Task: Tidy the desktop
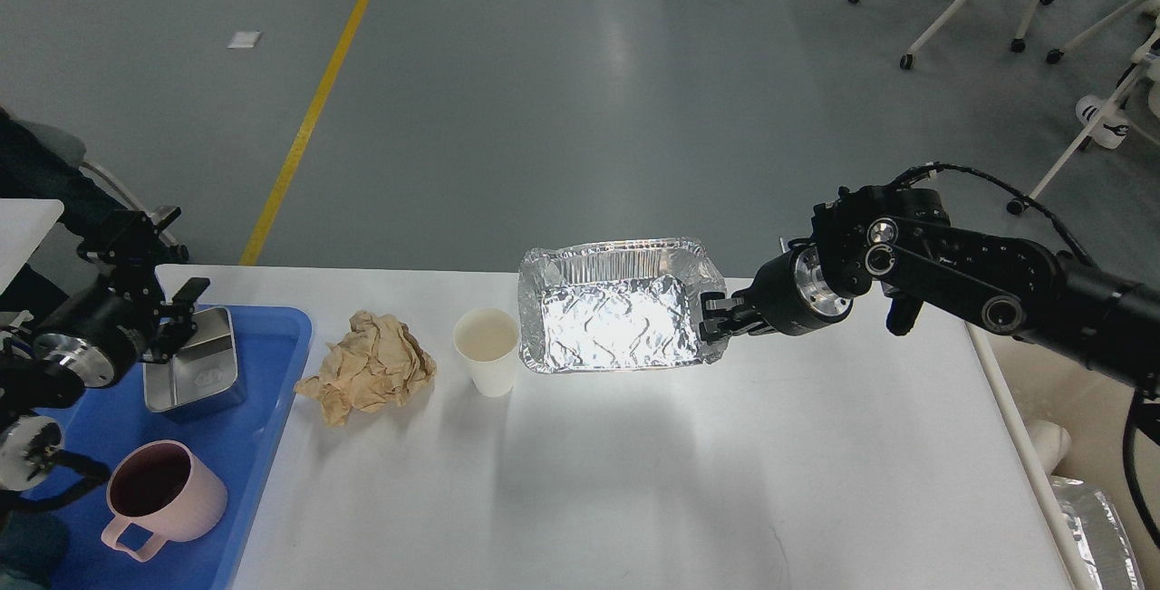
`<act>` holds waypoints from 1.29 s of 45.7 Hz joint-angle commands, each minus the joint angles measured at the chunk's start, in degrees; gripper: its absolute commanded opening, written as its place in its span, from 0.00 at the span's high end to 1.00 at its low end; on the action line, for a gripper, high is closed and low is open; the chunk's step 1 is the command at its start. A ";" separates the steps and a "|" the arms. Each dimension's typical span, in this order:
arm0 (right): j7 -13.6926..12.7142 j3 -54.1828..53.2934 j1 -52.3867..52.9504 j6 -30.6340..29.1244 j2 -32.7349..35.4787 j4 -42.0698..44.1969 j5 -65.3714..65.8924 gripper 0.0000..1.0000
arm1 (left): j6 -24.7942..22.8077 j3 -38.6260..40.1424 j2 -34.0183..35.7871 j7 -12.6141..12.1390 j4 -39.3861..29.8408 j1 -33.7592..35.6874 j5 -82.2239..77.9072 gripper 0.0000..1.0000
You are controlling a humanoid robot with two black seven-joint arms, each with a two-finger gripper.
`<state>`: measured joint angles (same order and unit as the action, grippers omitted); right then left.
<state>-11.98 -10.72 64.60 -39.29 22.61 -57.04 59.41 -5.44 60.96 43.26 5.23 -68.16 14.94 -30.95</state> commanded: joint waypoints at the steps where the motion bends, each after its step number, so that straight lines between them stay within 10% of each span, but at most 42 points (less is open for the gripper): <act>1: 0.03 -0.01 0.00 0.26 -0.28 0.00 0.09 1.00 | -0.28 -5.05 12.71 0.05 -7.41 0.70 -0.34 0.03; 23: -0.06 0.08 0.09 0.27 -0.72 0.08 0.27 1.00 | -2.03 -20.61 38.04 -0.74 -24.48 0.35 -20.29 0.03; 43: -0.06 0.08 0.00 0.35 -0.72 0.08 0.36 1.00 | -3.88 -23.25 36.02 -2.06 -24.22 1.23 -24.68 0.04; 59: -0.06 0.00 -1.14 0.88 -1.07 0.00 0.45 1.00 | -10.47 -27.72 14.85 -8.65 -13.06 16.60 -30.30 0.05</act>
<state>-12.04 -10.63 64.04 -38.66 21.57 -56.95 59.77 -14.01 36.48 65.00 -1.73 -86.05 25.24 -58.54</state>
